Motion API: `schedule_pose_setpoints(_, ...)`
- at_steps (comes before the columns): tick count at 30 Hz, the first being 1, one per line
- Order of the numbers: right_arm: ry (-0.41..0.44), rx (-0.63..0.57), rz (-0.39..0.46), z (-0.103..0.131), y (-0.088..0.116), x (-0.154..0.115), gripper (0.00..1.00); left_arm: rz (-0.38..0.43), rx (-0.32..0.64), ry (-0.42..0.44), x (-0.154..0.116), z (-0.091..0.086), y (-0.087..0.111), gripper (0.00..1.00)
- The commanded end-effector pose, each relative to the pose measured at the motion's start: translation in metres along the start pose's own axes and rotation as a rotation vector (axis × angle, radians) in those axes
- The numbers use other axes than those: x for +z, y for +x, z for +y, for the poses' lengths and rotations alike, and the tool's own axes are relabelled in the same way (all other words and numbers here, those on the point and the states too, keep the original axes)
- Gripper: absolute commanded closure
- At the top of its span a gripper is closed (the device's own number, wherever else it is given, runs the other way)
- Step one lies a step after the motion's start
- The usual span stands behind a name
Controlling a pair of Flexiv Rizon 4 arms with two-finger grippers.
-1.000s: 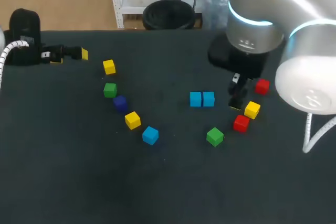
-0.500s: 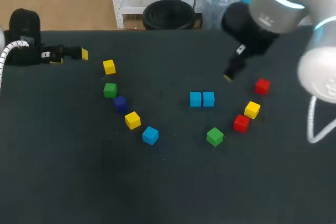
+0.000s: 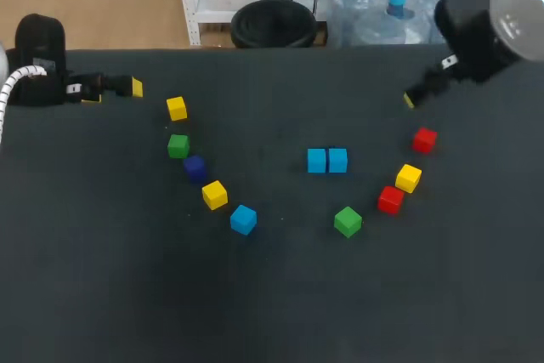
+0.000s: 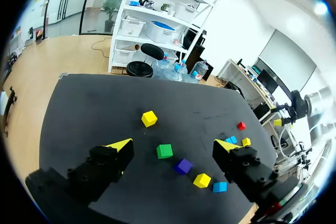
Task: Place the blue cubes, place green cubes on the blue cubes, place the yellow cubes on the green cubes, then place the red cubes on the yellow cubes, and place purple cube on the red cubes.
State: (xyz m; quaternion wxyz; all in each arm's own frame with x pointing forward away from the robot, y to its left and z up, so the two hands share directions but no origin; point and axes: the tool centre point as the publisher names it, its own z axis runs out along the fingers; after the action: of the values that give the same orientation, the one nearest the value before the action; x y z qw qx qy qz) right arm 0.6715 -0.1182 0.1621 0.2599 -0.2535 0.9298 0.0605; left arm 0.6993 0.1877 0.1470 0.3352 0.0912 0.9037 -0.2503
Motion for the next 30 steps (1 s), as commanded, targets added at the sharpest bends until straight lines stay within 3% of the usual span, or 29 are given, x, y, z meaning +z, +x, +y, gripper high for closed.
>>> schedule_pose_setpoints(1, 0.054, 0.054, -0.369, 0.009, 0.005, 0.002, 0.00, 0.006, -0.002, -0.009, 0.000, -0.002, -0.001, 0.00)
schedule_pose_setpoints(5, 0.069, 0.065, -0.379, 0.009, 0.002, 0.006, 0.00, 0.006, -0.002, -0.009, 0.000, -0.002, -0.001, 0.00)
schedule_pose_setpoints(19, 0.197, 0.161, -0.433, -0.032, -0.027, 0.006, 0.00, 0.006, -0.002, -0.009, 0.000, -0.002, -0.001, 0.00)
schedule_pose_setpoints(30, 0.247, 0.183, -0.446, -0.060, -0.033, 0.000, 0.00, 0.006, -0.002, -0.009, 0.000, -0.002, -0.001, 0.00)
